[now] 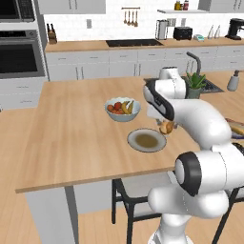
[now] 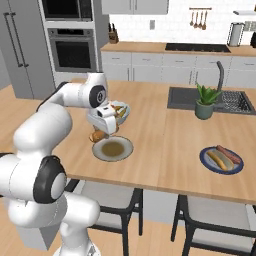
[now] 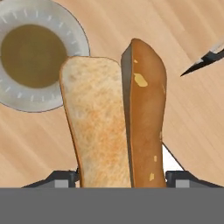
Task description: Place one bun and one sausage from the bowl on each plate.
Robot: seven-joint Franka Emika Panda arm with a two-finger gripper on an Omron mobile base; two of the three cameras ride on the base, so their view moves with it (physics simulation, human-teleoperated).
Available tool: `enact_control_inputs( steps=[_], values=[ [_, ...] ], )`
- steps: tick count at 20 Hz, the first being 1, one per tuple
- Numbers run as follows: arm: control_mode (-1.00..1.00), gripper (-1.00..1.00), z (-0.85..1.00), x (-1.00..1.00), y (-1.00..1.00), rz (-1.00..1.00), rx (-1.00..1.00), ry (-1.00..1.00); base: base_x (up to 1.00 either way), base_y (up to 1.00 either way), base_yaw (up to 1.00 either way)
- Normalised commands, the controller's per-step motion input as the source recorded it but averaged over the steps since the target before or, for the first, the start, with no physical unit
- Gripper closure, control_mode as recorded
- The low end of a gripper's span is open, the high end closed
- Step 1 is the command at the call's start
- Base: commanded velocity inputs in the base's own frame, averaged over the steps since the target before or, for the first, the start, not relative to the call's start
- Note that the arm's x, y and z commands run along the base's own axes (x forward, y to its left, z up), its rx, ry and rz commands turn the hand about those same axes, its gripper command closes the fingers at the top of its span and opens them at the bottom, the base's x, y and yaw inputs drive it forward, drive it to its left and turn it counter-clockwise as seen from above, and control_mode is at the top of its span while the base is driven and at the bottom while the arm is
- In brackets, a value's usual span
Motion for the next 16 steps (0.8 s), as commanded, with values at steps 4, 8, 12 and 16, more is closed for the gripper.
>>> enact_control_inputs(
  steps=[4, 8, 12, 16],
  values=[
    [-1.0, 1.0, -0.7, 0.1, 0.44, 0.0, 0.02, 0.01, 0.0, 0.0, 0.0],
    [-1.0, 1.0, -0.53, 0.09, 0.3, 0.0, 0.02, 0.0, 0.0, 0.0, 0.0],
    [-1.0, 1.0, -0.27, 0.72, 0.11, 0.0, 0.0, 0.0, 0.0, 0.0, 0.0],
    [-1.0, 1.0, -0.38, 0.66, 0.09, -0.01, 0.0, -0.05, 0.0, 0.0, 0.0]
  ],
)
